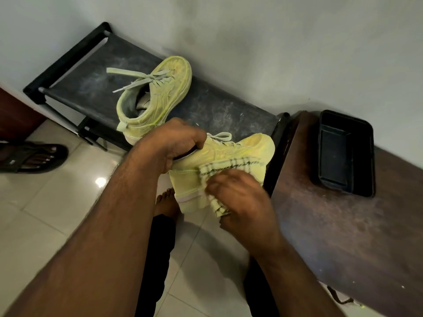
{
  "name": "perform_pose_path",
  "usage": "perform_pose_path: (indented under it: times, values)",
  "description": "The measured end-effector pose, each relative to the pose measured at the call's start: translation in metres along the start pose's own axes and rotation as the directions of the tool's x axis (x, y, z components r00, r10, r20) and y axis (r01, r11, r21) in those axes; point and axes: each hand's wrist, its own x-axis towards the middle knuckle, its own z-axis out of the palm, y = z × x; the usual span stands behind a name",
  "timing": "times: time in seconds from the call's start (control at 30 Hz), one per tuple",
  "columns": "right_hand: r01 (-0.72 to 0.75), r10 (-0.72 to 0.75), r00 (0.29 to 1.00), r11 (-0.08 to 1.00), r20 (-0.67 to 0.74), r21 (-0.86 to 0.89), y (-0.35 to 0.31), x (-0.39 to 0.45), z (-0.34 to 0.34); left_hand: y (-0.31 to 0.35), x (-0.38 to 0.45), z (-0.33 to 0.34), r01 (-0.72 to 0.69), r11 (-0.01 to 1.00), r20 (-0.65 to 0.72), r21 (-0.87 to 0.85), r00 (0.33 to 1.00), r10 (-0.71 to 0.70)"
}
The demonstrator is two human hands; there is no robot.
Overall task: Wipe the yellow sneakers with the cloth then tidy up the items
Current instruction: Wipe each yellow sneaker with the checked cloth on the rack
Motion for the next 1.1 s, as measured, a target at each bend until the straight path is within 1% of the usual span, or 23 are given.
perform_pose_path:
  times: [0.03,0.07,0.13,0.17,0.23,0.3,0.33,0.37,0.4,0.47,0.5,0.53,0.57,0.63,0.67,0.7,0.73,0.83,0.87,0.93,1.03,1.07,1.1]
  values:
    - [-0.066,0.065,0.997,0.998,-0.032,-0.016,0.01,-0.001,-0.003,0.0,-0.001,-0.001,0.003,1.0,0.019,-0.006,1.0,-0.003]
    - [-0.169,0.165,0.982,0.985,-0.088,-0.037,0.021,-0.002,-0.007,0.001,-0.001,-0.001,0.0,1.0,0.044,-0.012,0.999,0.001]
    - [-0.357,0.34,0.924,0.931,-0.173,-0.08,0.033,-0.004,-0.013,0.001,-0.001,0.0,-0.016,1.0,0.103,-0.023,0.995,0.019]
    - [-0.38,0.36,0.915,0.921,-0.181,-0.092,0.03,-0.004,-0.012,0.002,-0.002,0.001,-0.019,0.999,0.126,-0.029,0.992,0.022]
    - [-0.291,0.275,0.948,0.952,-0.158,-0.09,0.014,-0.002,-0.004,0.003,-0.002,0.002,-0.017,0.999,0.148,-0.046,0.989,0.024]
    - [-0.165,0.159,0.983,0.984,-0.089,-0.064,-0.002,-0.001,0.003,0.003,-0.002,0.002,-0.009,0.998,0.139,-0.06,0.99,0.018]
    - [-0.13,0.126,0.99,0.99,-0.069,-0.054,-0.003,0.0,0.004,0.002,-0.002,0.002,-0.005,0.998,0.135,-0.063,0.991,0.013]
    - [-0.131,0.127,0.989,0.99,-0.077,-0.052,-0.001,0.001,0.004,0.002,-0.002,0.002,-0.004,0.998,0.139,-0.068,0.99,0.014]
    - [-0.176,0.17,0.98,0.983,-0.105,-0.056,0.005,0.001,0.002,0.003,-0.002,0.002,-0.006,0.997,0.154,-0.076,0.988,0.018]
    - [-0.34,0.325,0.929,0.939,-0.174,-0.06,0.016,0.002,-0.002,0.003,-0.004,0.004,0.001,0.997,0.194,-0.082,0.981,0.015]
    - [-0.397,0.38,0.905,0.916,-0.189,-0.055,0.016,0.002,-0.003,0.003,-0.005,0.004,0.009,0.997,0.2,-0.083,0.98,0.007]
    - [-0.406,0.39,0.9,0.912,-0.193,-0.052,0.012,0.003,-0.003,0.003,-0.005,0.004,0.017,0.996,0.197,-0.085,0.98,0.0]
    - [-0.368,0.353,0.917,0.929,-0.186,-0.05,0.005,0.003,-0.001,0.003,-0.004,0.003,0.02,0.996,0.185,-0.085,0.983,-0.004]
    - [-0.213,0.207,0.972,0.976,-0.114,-0.043,-0.011,0.0,0.004,0.001,-0.001,0.002,0.022,0.997,0.161,-0.08,0.987,-0.009]
    - [-0.146,0.143,0.987,0.989,-0.073,-0.038,-0.015,-0.002,0.006,0.0,0.0,0.002,0.027,0.997,0.154,-0.078,0.988,-0.015]
    - [-0.118,0.116,0.991,0.992,-0.061,-0.037,-0.014,-0.002,0.006,-0.001,0.002,0.002,0.03,0.996,0.153,-0.079,0.988,-0.018]
    - [-0.138,0.135,0.988,0.99,-0.078,-0.038,-0.007,-0.002,0.005,0.0,0.002,0.002,0.031,0.996,0.16,-0.085,0.987,-0.017]
    - [-0.323,0.312,0.931,0.946,-0.191,-0.029,0.015,-0.001,-0.002,0.002,-0.002,0.005,0.039,0.994,0.195,-0.103,0.981,-0.018]
    - [-0.342,0.328,0.923,0.939,-0.199,-0.035,0.016,-0.002,-0.004,0.003,-0.003,0.006,0.041,0.994,0.196,-0.106,0.98,-0.019]
    - [-0.274,0.261,0.952,0.96,-0.156,-0.061,0.008,-0.003,-0.002,0.002,-0.002,0.005,0.041,0.993,0.175,-0.109,0.984,-0.022]
    - [-0.1,0.096,0.994,0.993,-0.051,-0.071,-0.006,-0.009,0.005,0.001,-0.001,0.004,0.046,0.992,0.151,-0.119,0.988,-0.027]
    - [-0.093,0.088,0.994,0.993,-0.064,-0.077,-0.003,-0.01,0.004,0.001,-0.001,0.005,0.045,0.992,0.152,-0.12,0.988,-0.026]
    - [-0.128,0.12,0.988,0.988,-0.099,-0.082,0.004,-0.01,0.0,0.001,-0.001,0.006,0.044,0.992,0.152,-0.12,0.988,-0.025]
